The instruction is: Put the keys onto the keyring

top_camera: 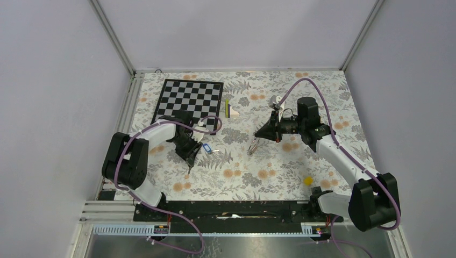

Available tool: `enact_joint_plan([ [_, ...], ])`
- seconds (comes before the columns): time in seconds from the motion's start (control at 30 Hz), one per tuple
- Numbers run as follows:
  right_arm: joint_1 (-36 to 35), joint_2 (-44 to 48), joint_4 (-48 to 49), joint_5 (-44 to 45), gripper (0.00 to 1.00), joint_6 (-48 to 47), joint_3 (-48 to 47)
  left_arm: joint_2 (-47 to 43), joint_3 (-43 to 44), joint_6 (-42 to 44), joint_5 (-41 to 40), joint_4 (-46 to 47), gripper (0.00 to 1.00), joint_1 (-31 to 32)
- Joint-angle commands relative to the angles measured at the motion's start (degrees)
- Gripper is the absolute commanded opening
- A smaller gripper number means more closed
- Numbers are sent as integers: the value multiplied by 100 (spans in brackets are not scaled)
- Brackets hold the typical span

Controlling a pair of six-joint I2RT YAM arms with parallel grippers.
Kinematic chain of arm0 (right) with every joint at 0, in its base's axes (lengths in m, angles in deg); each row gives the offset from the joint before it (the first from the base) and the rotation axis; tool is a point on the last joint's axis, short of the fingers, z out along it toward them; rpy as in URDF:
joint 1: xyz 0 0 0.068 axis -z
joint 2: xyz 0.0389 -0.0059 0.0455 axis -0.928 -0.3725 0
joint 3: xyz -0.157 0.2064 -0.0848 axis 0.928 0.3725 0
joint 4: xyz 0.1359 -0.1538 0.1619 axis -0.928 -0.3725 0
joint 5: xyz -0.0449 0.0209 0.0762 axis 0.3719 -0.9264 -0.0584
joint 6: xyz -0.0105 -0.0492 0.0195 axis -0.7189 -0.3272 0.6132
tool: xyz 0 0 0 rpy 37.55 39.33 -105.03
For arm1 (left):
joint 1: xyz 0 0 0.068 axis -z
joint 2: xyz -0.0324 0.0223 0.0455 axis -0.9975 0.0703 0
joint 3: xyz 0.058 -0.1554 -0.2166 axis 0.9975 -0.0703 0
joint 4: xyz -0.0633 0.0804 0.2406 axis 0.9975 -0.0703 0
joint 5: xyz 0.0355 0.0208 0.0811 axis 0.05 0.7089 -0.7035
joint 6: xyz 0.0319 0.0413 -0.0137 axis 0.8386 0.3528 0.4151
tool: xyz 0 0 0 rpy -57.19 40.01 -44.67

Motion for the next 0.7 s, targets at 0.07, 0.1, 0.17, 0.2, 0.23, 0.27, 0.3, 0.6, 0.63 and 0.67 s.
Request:
enact_joint_plan([
  [0.07, 31, 105, 193, -11, 0, -94, -9, 230, 314, 30, 339, -44, 30, -12],
  [0.1, 32, 104, 193, -8, 0, -98, -3, 262, 340, 22, 351, -43, 28, -12],
  [0.17, 31, 103, 193, -11, 0, -104, -4, 314, 393, -8, 337, -43, 26, -12],
  [0.2, 31, 101, 194, -11, 0, -107, 0, 333, 420, -13, 317, -43, 25, -12],
  [0.23, 32, 99, 186, -7, 0, -111, 1, 341, 440, -23, 308, -45, 24, -12],
  [0.27, 30, 89, 190, -3, 0, -111, -6, 352, 472, -31, 288, -45, 23, -12],
  [0.3, 31, 94, 191, -7, 0, -111, 0, 365, 499, -39, 281, -45, 21, -12],
  [0.6, 31, 76, 187, 3, 0, -135, 16, 477, 656, -92, 300, -8, 7, -4],
  [0.63, 32, 80, 185, 3, 0, -144, 15, 461, 653, -78, 316, -13, 5, -3],
  [0.67, 32, 74, 176, 6, 0, -153, 14, 441, 657, -56, 339, -15, 4, -3],
])
